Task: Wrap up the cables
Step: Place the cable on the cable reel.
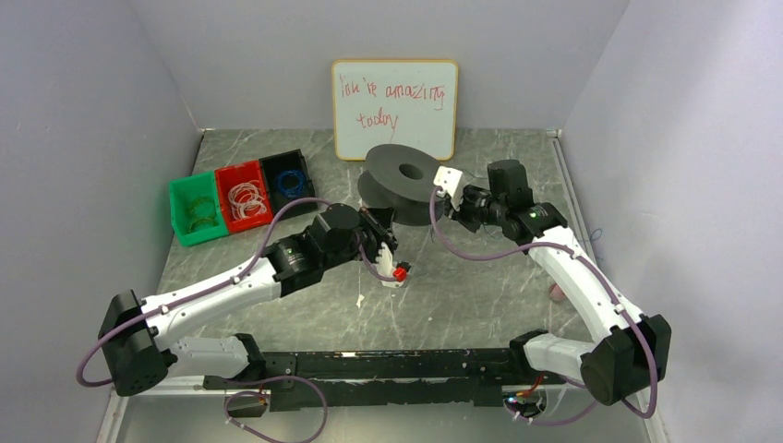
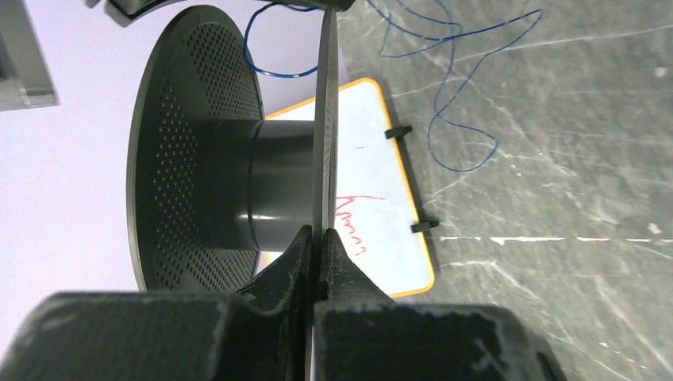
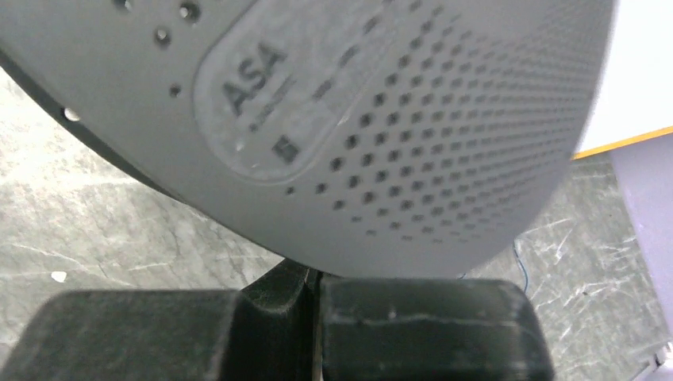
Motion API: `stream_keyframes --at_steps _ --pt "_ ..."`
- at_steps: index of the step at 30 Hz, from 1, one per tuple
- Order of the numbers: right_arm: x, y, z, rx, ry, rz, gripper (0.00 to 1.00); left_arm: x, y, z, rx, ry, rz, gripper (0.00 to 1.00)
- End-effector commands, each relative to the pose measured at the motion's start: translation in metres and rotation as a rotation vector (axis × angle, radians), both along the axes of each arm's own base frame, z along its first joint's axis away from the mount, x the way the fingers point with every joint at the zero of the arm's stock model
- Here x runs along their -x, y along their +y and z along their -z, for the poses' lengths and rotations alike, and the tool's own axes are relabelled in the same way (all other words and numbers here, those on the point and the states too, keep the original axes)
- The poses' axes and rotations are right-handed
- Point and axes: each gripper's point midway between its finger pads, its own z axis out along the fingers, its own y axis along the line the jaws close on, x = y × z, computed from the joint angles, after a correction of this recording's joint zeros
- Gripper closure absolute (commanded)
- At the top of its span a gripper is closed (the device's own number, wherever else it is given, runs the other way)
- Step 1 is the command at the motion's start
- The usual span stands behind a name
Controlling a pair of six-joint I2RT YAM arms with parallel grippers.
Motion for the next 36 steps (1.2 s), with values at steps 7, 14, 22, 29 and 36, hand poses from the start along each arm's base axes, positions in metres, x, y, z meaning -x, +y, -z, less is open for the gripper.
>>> stream_keyframes --at_steps 7,14,22,29,36 --pt "-0.009 -0.012 0.002 0.074 -0.099 0.046 1.0 -0.015 -0.008 -0.077 0.184 -0.295 -0.028 0.98" --pt "-0.018 -0.013 -0.021 0.035 -0.155 0.097 1.0 -0.013 -0.008 -0.067 0.145 -0.328 -0.011 0.98" --pt "-0.019 -0.013 -0.017 0.058 -0.179 0.093 1.0 -0.015 -0.01 -0.069 0.131 -0.407 -0.018 0.98" --pt "-0.028 -0.014 -0.029 0.019 -0.255 0.162 1.0 -0.015 -0.013 -0.069 0.143 -0.416 -0.022 0.98" --pt "-0.044 -0.027 -0.04 -0.015 -0.308 0.297 1.0 -0.02 -0.009 -0.077 0.183 -0.362 -0.073 0.98"
